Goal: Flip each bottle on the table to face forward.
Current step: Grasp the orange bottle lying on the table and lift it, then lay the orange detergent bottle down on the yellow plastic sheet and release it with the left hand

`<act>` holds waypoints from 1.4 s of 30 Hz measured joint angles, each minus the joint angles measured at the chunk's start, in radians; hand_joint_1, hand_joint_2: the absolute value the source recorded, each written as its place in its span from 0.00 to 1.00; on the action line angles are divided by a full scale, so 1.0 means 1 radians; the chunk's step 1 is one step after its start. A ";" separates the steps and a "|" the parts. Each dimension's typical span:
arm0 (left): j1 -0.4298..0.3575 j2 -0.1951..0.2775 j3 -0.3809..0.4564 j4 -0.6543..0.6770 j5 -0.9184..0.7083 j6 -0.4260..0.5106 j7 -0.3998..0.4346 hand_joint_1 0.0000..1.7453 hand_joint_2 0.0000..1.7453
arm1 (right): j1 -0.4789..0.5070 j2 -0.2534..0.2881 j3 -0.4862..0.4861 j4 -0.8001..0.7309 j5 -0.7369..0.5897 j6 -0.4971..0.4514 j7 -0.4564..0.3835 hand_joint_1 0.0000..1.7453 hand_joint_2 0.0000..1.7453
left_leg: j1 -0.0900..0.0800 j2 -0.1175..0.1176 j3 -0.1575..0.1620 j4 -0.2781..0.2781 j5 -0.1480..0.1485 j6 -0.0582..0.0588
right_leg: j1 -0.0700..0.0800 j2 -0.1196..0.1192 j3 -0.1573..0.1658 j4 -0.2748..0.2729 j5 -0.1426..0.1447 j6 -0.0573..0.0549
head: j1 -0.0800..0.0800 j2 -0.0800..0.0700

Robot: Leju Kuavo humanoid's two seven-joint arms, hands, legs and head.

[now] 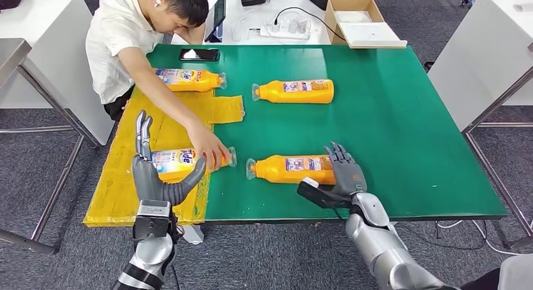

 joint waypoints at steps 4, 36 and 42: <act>-0.007 0.002 -0.008 0.003 0.006 -0.014 0.009 0.00 1.00 | -0.043 -0.012 0.026 0.039 0.004 0.078 0.026 0.97 1.00 | 0.000 0.002 0.006 0.000 -0.001 0.001 | 0.000 0.001 0.005 -0.001 0.000 0.000 | 0.000 0.000; 0.078 -0.015 -0.064 0.046 0.721 -0.571 0.269 0.00 1.00 | 0.316 0.148 0.028 -0.593 -0.897 -0.116 -0.509 1.00 1.00 | 0.000 0.000 -0.007 0.000 -0.001 0.001 | 0.000 0.001 -0.005 0.001 0.000 0.001 | 0.000 0.000; 0.082 -0.015 -0.111 0.088 0.691 -0.662 0.251 0.00 1.00 | 0.327 0.188 0.135 -0.638 -0.884 -0.084 -0.511 1.00 1.00 | 0.001 0.000 -0.007 0.000 -0.001 0.001 | 0.000 0.001 -0.006 0.001 0.000 0.001 | 0.000 0.000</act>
